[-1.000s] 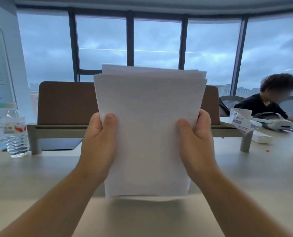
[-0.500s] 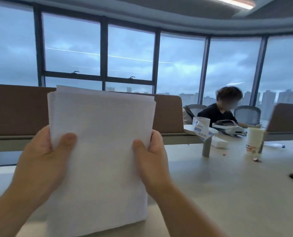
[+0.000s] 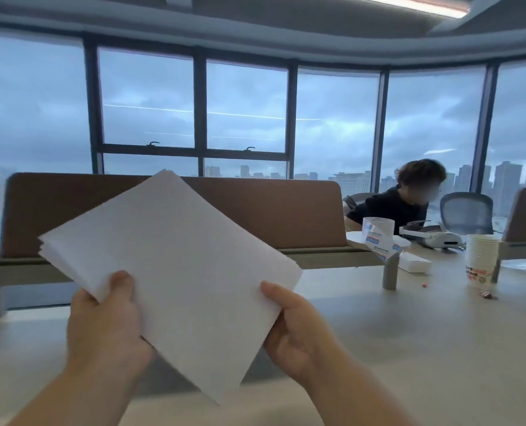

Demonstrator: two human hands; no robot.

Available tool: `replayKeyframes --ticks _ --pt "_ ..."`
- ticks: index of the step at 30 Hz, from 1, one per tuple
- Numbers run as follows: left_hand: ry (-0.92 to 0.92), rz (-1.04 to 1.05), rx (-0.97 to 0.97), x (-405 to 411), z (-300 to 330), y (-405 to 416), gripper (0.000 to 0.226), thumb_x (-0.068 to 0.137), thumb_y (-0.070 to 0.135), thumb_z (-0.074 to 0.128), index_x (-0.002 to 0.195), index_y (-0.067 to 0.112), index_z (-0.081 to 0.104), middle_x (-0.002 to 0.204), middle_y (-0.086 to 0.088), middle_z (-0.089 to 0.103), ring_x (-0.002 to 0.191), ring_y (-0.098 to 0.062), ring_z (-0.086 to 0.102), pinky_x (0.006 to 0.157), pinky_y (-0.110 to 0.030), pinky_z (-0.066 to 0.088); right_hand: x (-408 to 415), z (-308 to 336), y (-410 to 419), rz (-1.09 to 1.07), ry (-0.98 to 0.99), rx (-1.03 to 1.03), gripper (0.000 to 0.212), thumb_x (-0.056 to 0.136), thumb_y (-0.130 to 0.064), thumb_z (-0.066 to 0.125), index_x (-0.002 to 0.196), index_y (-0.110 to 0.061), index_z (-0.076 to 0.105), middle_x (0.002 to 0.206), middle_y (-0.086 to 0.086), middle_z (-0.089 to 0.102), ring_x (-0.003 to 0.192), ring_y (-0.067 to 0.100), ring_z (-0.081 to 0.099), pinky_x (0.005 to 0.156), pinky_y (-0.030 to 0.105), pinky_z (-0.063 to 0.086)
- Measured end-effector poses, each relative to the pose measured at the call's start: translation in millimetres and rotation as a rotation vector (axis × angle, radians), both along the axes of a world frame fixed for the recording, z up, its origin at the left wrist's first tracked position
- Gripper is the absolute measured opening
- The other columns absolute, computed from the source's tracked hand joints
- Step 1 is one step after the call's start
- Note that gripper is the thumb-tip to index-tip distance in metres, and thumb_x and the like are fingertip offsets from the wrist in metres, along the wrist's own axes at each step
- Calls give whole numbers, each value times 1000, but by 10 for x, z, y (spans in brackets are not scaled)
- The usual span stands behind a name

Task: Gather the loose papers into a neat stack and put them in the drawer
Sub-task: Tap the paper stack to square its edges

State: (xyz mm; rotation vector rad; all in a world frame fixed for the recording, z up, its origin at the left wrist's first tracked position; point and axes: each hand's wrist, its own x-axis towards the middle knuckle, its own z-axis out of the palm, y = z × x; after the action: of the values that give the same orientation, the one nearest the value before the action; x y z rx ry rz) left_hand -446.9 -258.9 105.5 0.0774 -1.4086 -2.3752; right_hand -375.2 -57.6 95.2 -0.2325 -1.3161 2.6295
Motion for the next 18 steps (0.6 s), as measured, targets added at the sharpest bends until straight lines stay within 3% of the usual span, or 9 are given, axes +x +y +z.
replayKeyframes --ticks 1,3,6,8,9,12,14,16,18 --pt "-36 -40 14 -18 -18 12 26 95 36 70 115 22 63 110 -4 73 98 -31 72 81 -41 60 -1 -60 -51 -25 -8 36 31 93 -2 64 123 -8 64 109 18 78 105 38 74 92 52 59" --pt "-50 -184 103 -60 -53 24 17 101 17 65 117 23 64 117 -6 74 102 -30 72 83 -42 58 6 -156 -134 -181 -46 164 34 92 5 63 120 -14 64 100 11 81 95 36 76 84 50 63" --pt "-27 -335 176 -85 -28 -74 35 95 -7 60 113 22 66 116 -7 75 105 -29 71 88 -44 57 55 -174 -52 -431 -56 326 35 88 9 64 111 -18 66 88 6 80 80 28 76 64 39 62" --pt "-28 -419 170 -87 52 -263 28 94 -2 56 112 16 67 113 -11 77 103 -31 71 88 -46 56 103 -125 41 -522 -44 443 32 85 5 66 105 -20 68 85 2 79 77 24 75 59 35 61" --pt "-15 -493 151 -56 109 -374 22 93 6 55 108 12 70 107 -13 78 98 -32 71 87 -47 56 125 -95 86 -558 -35 500 31 82 0 68 102 -24 70 84 0 79 78 25 76 63 40 63" --pt "-2 -622 -160 -152 234 -675 25 85 24 60 95 6 74 91 -15 75 81 -32 67 75 -42 51 169 -25 153 -663 -34 651 28 76 -12 71 96 -32 71 84 -7 78 80 23 75 75 47 63" --pt "-11 -605 -419 -272 227 -743 27 98 28 60 108 7 73 99 -13 80 90 -36 74 84 -48 56 173 -10 144 -702 -17 718 23 79 -10 72 93 -28 70 83 -9 77 79 19 74 73 40 61" --pt "37 -511 -607 -331 178 -719 19 102 27 64 117 19 73 106 -6 82 99 -33 78 96 -57 58 159 -19 101 -692 15 766 23 81 -8 71 93 -27 70 81 -12 76 79 17 73 71 39 60" --pt "92 -400 -681 -343 105 -673 16 101 24 68 116 26 72 105 2 83 98 -29 79 93 -58 59 154 -28 40 -692 39 804 24 82 -8 70 93 -29 70 82 -12 75 80 15 71 70 37 58"
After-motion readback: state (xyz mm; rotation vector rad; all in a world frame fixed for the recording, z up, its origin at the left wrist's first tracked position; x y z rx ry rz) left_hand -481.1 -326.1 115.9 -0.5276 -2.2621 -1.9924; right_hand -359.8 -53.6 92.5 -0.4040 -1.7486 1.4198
